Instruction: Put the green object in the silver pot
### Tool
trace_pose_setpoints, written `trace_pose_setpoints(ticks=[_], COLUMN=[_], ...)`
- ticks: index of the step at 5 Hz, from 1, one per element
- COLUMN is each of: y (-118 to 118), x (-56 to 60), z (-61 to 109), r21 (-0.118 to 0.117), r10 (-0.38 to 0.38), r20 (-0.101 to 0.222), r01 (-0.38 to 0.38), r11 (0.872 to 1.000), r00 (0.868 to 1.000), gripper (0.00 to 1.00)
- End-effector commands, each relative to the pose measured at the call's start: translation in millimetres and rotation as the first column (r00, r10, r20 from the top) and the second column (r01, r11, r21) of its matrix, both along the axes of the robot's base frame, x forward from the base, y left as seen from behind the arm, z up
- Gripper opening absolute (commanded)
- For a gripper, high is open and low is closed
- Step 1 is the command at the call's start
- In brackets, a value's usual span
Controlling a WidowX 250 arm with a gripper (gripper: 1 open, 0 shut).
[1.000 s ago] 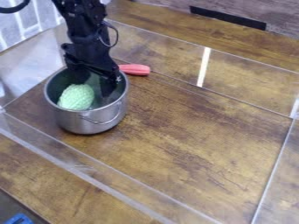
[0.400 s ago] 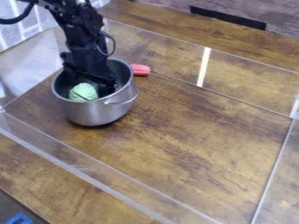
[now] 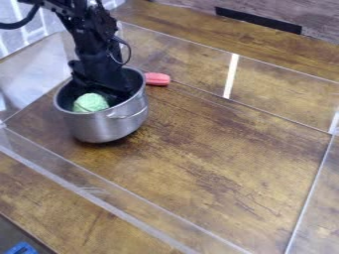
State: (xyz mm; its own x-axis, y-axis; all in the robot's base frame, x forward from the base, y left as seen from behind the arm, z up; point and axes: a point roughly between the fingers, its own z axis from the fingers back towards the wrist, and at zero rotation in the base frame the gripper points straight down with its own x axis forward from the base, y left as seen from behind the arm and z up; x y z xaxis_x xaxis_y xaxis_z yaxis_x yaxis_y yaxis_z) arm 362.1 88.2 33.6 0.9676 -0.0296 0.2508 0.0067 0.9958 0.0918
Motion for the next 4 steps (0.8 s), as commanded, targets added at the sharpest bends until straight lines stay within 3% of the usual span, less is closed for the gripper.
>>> trace_pose_setpoints(ticks=[1,4], y=[3.2,-1.4], x=[-1.3,-6.4], z=[5.1,14.2], r21=[-0.007,-0.014], r10=[0.02,0.035], r20=[0.006,-0.03], r01=[-0.02,-0.036], r11=[1.0,0.999], r00=[1.0,0.999], gripper=[0.0,0.0])
